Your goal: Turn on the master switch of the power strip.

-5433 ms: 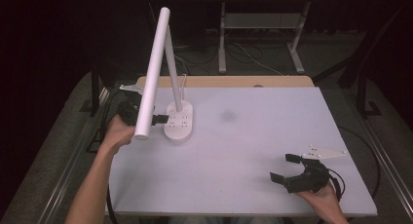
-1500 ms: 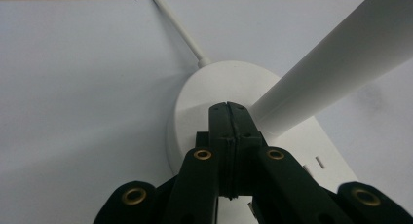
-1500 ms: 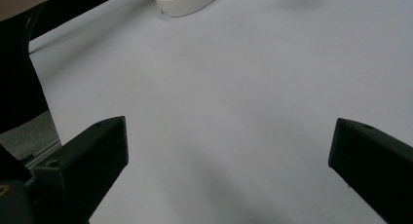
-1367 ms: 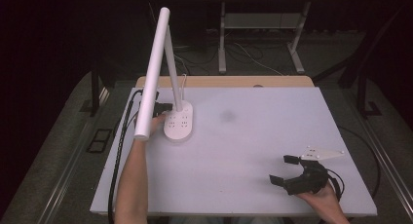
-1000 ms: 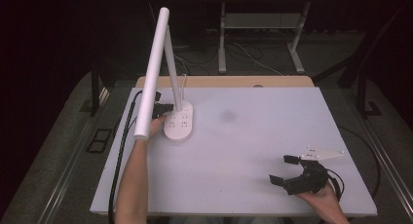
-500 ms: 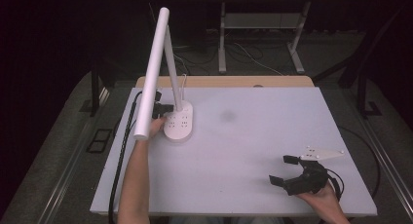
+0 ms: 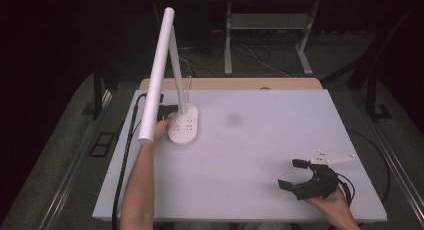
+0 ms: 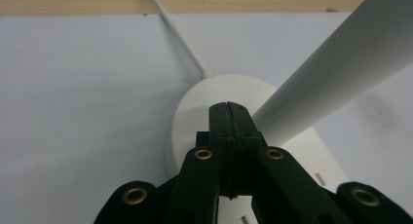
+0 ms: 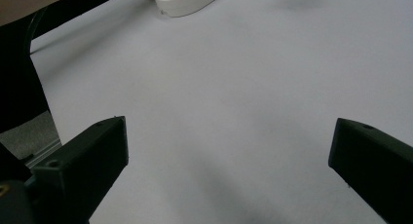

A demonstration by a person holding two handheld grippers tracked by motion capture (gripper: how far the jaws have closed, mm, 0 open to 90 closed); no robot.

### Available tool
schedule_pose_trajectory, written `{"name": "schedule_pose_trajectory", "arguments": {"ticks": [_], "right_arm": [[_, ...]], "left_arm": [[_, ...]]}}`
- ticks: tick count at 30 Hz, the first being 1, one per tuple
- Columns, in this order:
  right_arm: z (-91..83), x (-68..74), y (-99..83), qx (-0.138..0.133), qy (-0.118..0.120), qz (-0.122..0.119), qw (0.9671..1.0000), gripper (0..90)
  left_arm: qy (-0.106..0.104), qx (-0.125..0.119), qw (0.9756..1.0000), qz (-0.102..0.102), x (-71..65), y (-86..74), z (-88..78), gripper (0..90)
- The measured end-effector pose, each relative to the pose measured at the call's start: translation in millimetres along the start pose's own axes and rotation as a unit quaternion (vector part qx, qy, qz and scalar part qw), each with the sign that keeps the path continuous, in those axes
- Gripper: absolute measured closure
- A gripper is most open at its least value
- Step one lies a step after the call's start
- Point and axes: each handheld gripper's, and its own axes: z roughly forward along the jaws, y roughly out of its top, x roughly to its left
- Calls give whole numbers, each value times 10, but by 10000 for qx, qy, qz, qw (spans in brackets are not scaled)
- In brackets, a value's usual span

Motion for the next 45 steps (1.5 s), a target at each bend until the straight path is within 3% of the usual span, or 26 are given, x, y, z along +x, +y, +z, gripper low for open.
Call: {"name": "schedule_pose_trajectory", "arguments": {"ticks": [4,6,16,24,33,40,43,45], "right_arm": [[1,-22,-2,-1,-10,19,10000,3],[0,-24,-5,1,-23,30,10000,3],[19,-29,-4,31,-51,38,10000,3],[18,-34,-6,23,-48,50,10000,3],[18,-35,-6,5,-57,31,10000,3],[18,-25,-4,19,-50,40,10000,3],[17,-25,-4,9,-46,47,10000,3],[15,-24,-4,13,-41,54,10000,3]], "left_arm": [[61,-85,9999,5,14,34,-80,899],[241,-109,9996,58,-1,44,-159,899],[335,-254,9988,266,-10,27,-348,899],[321,-423,9984,180,46,-89,-532,898],[334,-569,9977,161,72,-95,-824,896],[130,-639,9978,144,47,-101,-1017,893],[138,-659,9975,216,14,-130,-1071,825],[105,-647,9977,158,-10,-156,-1100,744]]}}
